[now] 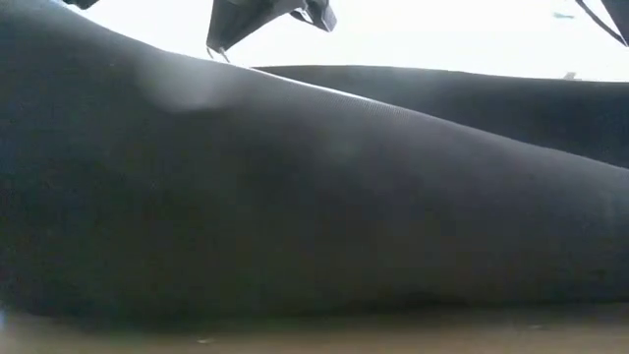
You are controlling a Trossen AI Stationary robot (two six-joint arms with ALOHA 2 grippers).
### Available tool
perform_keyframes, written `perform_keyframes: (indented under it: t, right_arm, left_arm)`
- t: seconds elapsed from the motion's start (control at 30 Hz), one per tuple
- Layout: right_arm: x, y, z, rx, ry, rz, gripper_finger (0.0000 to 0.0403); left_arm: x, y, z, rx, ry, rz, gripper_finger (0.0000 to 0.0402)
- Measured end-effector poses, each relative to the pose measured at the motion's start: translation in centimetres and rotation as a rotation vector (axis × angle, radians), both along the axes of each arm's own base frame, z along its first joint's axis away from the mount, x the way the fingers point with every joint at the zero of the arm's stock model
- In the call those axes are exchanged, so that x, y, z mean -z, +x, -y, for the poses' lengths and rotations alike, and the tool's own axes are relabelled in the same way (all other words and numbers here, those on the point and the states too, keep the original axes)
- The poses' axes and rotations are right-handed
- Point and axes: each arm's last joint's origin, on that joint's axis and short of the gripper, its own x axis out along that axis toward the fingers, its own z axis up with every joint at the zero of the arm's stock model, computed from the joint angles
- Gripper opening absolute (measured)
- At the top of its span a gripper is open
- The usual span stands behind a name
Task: Unpack backpack
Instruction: Close the black backpack
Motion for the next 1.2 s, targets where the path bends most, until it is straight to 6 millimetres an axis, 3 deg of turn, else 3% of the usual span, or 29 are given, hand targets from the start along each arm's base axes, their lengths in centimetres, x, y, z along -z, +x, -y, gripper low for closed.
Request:
perform_keyframes:
  t: [0.17, 0.33, 0.4, 0.47, 0.6, 0.63, 0.83, 0.9, 1.03, 1.2]
  right_arm:
    - [0.0, 0.1, 0.2, -0.005, 0.020, 0.001, 0.0000]
    - [0.0, 0.2, 0.2, -0.003, 0.025, 0.002, 0.0000]
    - [0.0, 0.1, 0.2, 0.003, 0.028, 0.003, 0.0000]
    - [0.0, 0.0, 0.1, 0.018, 0.036, -0.004, 0.0000]
    - [0.3, -0.8, 0.4, 0.111, 0.035, -0.074, 0.0000]
    - [0.5, -1.1, 0.6, 0.137, 0.034, -0.108, 0.0000]
    - [0.9, -4.2, 1.7, 0.292, -0.073, -0.381, 0.0000]
    - [1.1, -4.3, 1.8, 0.278, -0.083, -0.391, 0.0000]
    - [0.6, -3.6, 1.3, 0.224, -0.053, -0.293, 0.0000]
    - [-0.1, -0.5, 0.1, 0.004, 0.048, -0.037, 0.0000]
  left_arm:
    - [1.9, 1.4, 0.3, -0.044, 0.025, -0.057, 0.0272]
    - [4.5, 2.4, 0.3, -0.084, 0.075, -0.164, 0.0272]
    - [5.4, 2.6, 0.3, -0.103, 0.074, -0.210, 0.0249]
    - [6.2, 2.7, 0.3, -0.111, 0.062, -0.262, 0.0202]
    - [7.0, 2.6, 0.7, -0.059, 0.019, -0.335, 0.0046]
    - [7.0, 2.4, 0.9, -0.046, 0.008, -0.347, 0.0025]
    - [7.7, 0.2, 1.6, -0.044, 0.063, -0.482, 0.0003]
    - [7.8, -0.6, 1.6, -0.058, 0.102, -0.515, 0.0002]
    - [7.7, -1.5, 1.8, -0.054, 0.144, -0.519, 0.0001]
    - [6.6, -1.4, 2.0, -0.015, 0.107, -0.432, 0.0000]
